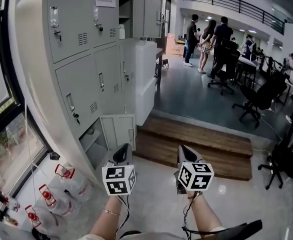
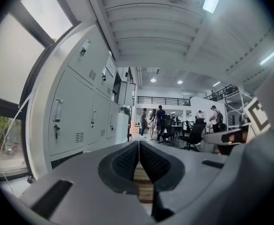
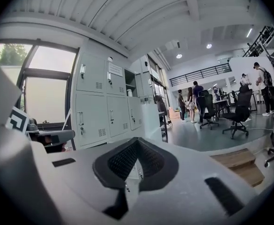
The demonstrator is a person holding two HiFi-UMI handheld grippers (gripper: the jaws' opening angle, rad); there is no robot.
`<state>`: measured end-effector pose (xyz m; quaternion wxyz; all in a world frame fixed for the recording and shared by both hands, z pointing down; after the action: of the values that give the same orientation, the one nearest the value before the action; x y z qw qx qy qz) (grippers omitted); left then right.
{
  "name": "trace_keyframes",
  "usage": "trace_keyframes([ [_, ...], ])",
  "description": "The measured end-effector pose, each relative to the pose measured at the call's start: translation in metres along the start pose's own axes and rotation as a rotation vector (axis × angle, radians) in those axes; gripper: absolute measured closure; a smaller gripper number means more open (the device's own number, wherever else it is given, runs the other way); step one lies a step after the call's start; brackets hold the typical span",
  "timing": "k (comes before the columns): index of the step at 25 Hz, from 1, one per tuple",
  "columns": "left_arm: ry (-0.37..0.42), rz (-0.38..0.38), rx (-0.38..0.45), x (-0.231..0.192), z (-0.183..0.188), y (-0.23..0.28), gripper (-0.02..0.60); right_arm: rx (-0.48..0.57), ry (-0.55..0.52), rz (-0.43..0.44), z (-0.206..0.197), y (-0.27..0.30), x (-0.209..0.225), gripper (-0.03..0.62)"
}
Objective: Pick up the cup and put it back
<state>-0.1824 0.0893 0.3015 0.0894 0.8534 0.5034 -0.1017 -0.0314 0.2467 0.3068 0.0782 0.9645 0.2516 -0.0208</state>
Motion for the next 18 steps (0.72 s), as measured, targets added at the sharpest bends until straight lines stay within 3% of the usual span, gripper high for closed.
trace_keyframes([
  [11,-0.014,0.015,-0.016,-0.022,-0.011,0.099,0.571,-0.041,0.007,0.034,-0.023,0.094,0.029,0.602],
  [18,-0.038,0.022,0.001,-0.047,-0.004,0.204,0.571,-0.033,-0.008,0.044,-0.013,0.195,0.061,0.602],
])
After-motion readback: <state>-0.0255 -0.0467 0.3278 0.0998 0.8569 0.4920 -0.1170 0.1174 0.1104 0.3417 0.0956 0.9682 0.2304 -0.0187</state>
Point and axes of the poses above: the fingertips, and each gripper's own axes: y forward along the fingers, x to its right, z out of its top, the point moved 2 cm from there along -y, backward along the fingers, and after that the axes turned 11 degrees about -y, right-handed, at the moved point
